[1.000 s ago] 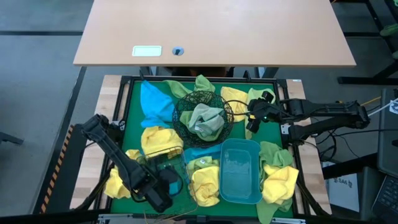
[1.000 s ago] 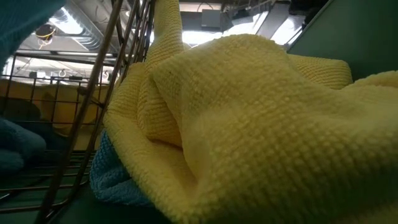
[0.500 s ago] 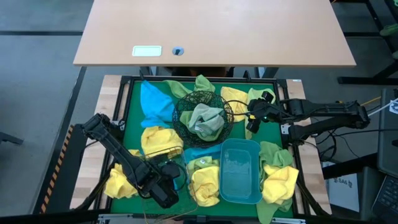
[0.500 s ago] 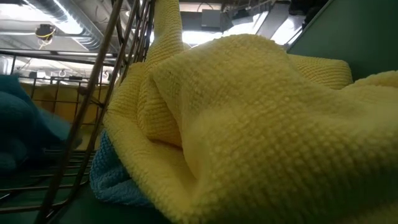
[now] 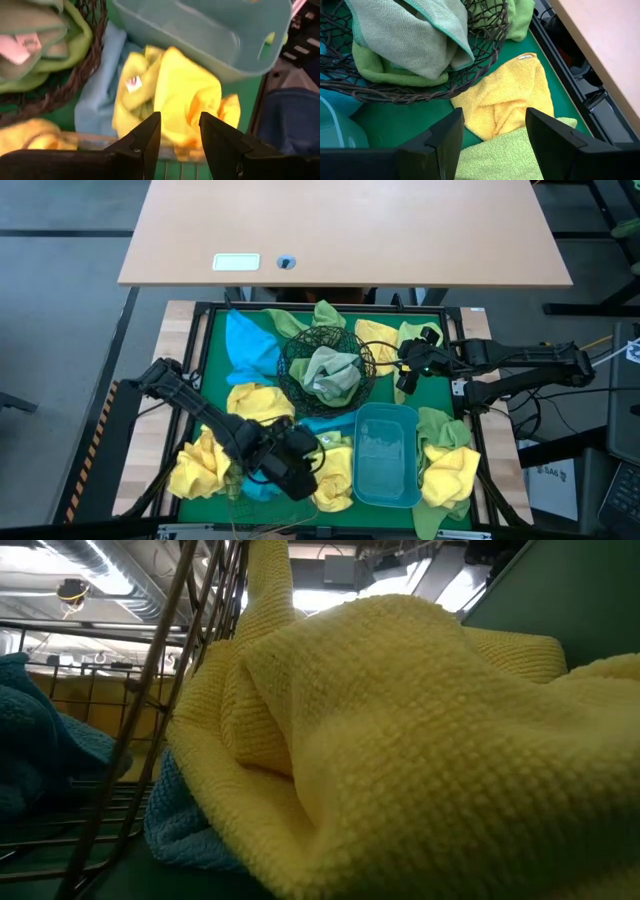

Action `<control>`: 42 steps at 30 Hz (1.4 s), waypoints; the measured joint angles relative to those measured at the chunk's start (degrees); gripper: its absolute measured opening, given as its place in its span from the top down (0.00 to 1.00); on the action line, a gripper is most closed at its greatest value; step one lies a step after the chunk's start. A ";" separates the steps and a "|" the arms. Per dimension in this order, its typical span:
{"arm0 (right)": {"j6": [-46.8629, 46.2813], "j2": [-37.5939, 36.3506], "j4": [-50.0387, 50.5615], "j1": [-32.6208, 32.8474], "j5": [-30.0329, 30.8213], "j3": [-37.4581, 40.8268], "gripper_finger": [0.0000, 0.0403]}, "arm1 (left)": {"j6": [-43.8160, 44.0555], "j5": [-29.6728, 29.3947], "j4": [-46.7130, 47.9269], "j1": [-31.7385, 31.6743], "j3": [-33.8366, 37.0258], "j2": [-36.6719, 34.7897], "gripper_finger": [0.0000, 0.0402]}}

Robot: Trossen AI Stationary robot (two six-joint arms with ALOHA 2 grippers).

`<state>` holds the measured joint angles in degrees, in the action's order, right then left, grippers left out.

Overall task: Sort microfiber towel by color & place in baskets
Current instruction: Put the yellow microfiber cloth into the blue bin

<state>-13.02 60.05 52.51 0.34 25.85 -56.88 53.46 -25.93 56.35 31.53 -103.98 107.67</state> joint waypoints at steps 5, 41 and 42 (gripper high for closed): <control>0.00 0.00 -0.01 0.00 -0.01 0.00 0.47 | -1.62 1.84 -2.08 -2.85 0.00 1.90 0.68; 0.00 0.02 -0.09 0.02 -1.09 0.00 0.47 | -16.21 18.18 -9.88 -9.40 7.19 8.09 0.68; 0.00 0.02 -0.09 0.02 -1.09 0.00 0.47 | -16.20 18.20 -9.89 -9.40 7.57 8.09 0.68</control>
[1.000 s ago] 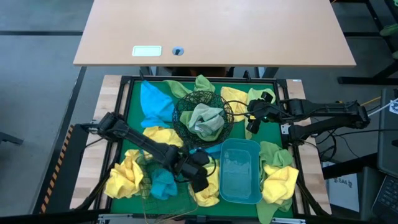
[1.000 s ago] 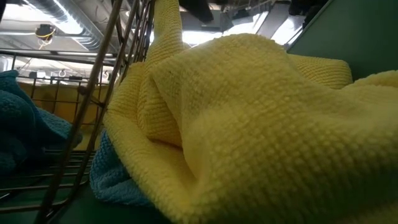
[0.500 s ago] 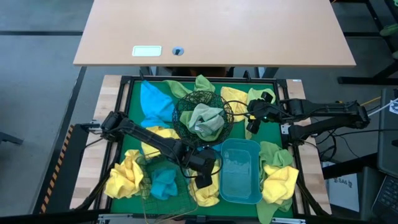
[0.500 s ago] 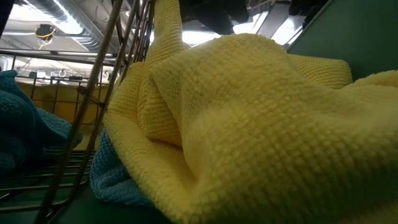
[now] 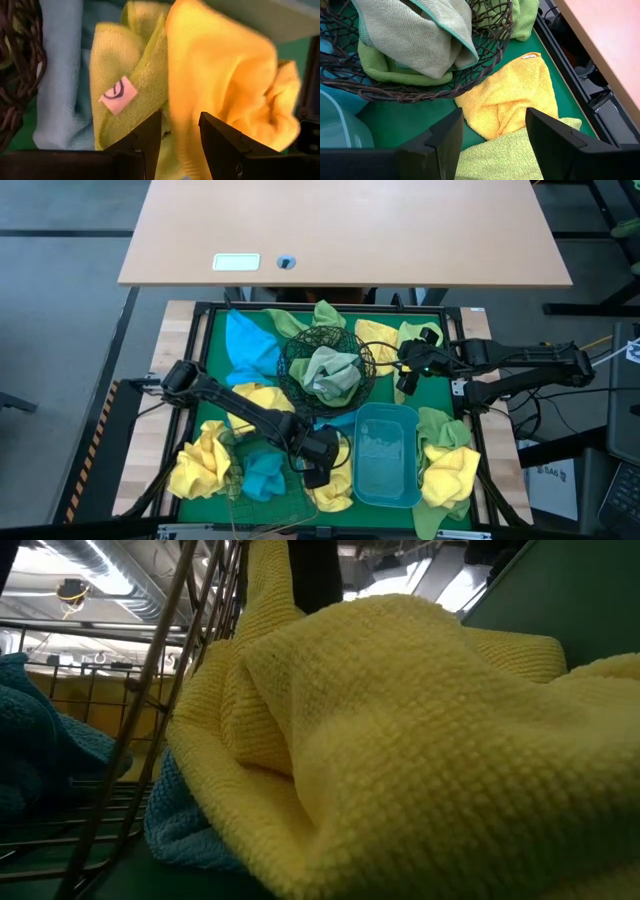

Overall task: Sort microfiber towel by color & place in baskets
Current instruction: Put the yellow microfiber cloth into the blue bin

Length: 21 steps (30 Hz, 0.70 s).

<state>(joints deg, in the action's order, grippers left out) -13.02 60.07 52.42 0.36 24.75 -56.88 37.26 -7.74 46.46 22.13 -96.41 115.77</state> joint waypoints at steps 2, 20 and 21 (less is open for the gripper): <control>0.00 0.00 0.00 0.00 0.02 0.00 0.47 | 0.00 -0.01 -0.62 0.00 0.74 0.00 0.69; 1.49 -5.07 1.92 -0.02 -4.90 -0.55 0.47 | -6.19 1.57 -3.18 -0.20 -6.68 -0.11 0.99; 1.51 -5.67 2.44 -0.02 -4.80 -0.55 0.47 | -6.48 1.55 -3.06 -0.25 -7.99 -0.11 0.99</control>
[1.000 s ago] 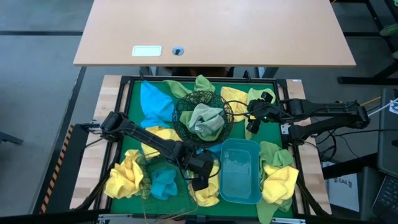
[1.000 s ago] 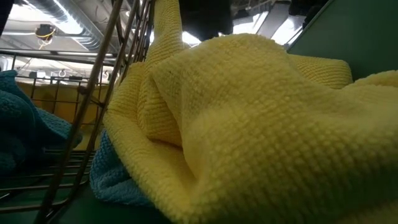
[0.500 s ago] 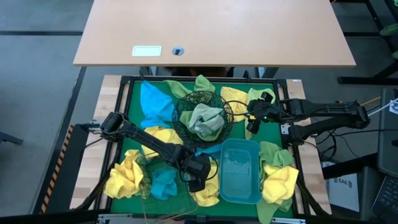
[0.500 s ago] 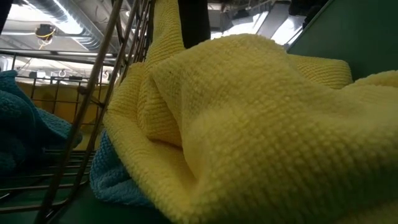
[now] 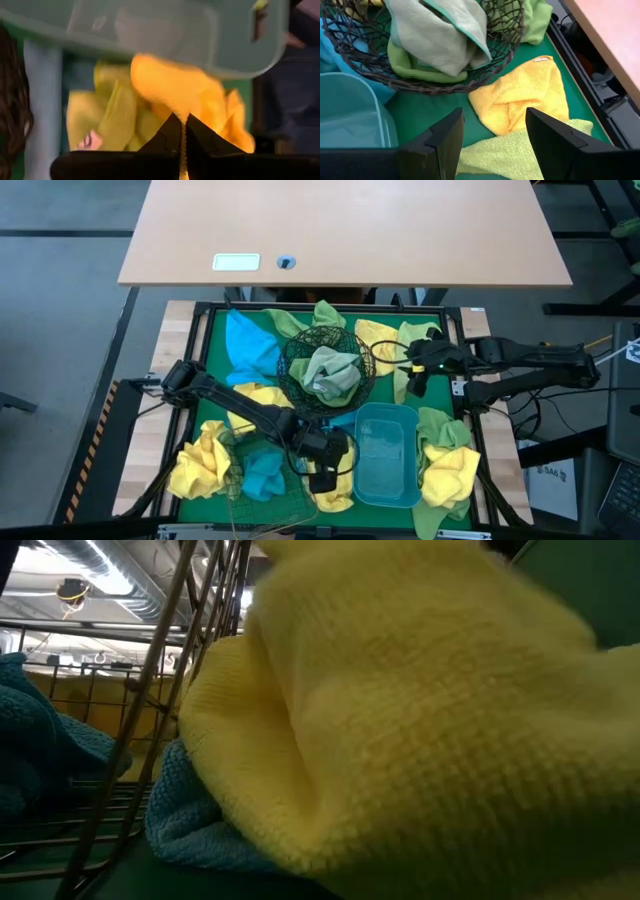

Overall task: Sort microfiber towel by color & place in baskets
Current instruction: Put the yellow microfiber cloth into the blue bin

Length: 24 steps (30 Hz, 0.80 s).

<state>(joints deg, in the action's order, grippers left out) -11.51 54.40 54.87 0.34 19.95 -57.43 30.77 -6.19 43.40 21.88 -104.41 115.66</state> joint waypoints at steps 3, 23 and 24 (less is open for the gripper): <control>0.00 -2.34 0.60 0.00 0.37 0.00 0.47 | -1.22 -0.08 1.13 -0.34 -4.67 0.00 1.00; 0.02 -10.47 5.43 0.00 0.36 -0.04 0.47 | -7.55 -0.32 -4.41 -6.83 -30.12 -0.09 1.00; 0.02 -10.52 5.43 0.00 0.35 -0.04 0.47 | -8.45 -0.31 -5.54 -7.10 -30.64 -0.09 1.00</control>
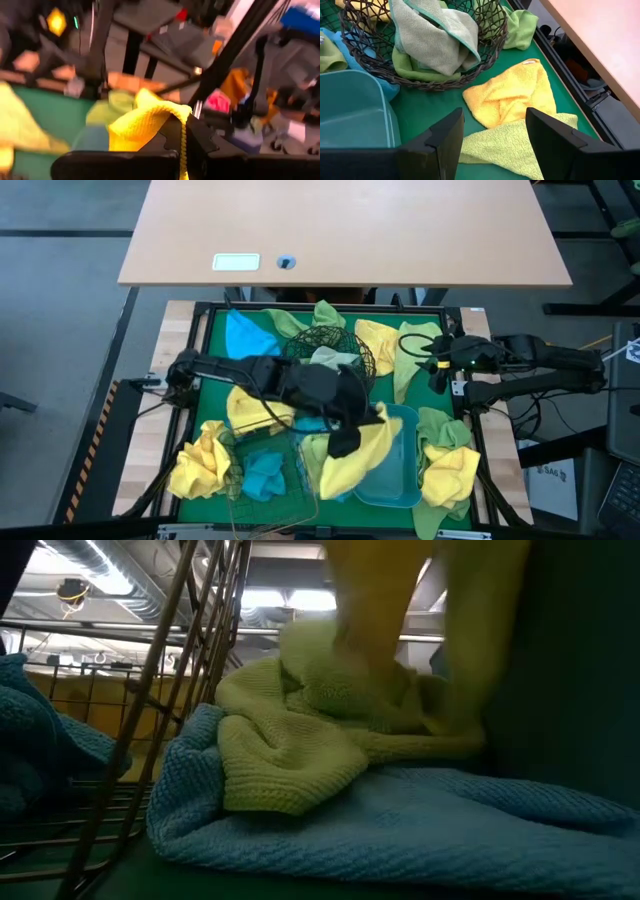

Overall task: Sort microfiber towel by color & place in baskets
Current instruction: Put the yellow microfiber cloth into the blue bin

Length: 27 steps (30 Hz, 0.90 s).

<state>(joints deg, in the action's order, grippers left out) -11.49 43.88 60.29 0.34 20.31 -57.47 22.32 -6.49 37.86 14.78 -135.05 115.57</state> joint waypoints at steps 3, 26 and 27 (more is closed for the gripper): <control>0.00 0.11 -0.04 0.00 -0.01 0.00 0.47 | -1.21 1.35 -6.21 -0.96 0.03 -0.16 1.00; 0.00 0.11 -0.08 0.00 -0.03 0.00 0.47 | -1.55 8.33 -13.40 -5.44 2.33 0.85 1.00; 0.00 0.11 -0.11 0.00 -0.03 0.00 0.47 | -1.55 7.99 -12.97 -5.21 3.09 1.07 1.00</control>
<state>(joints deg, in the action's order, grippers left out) -11.49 43.99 60.19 0.34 20.27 -57.47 20.78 1.49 24.88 9.57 -131.96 116.63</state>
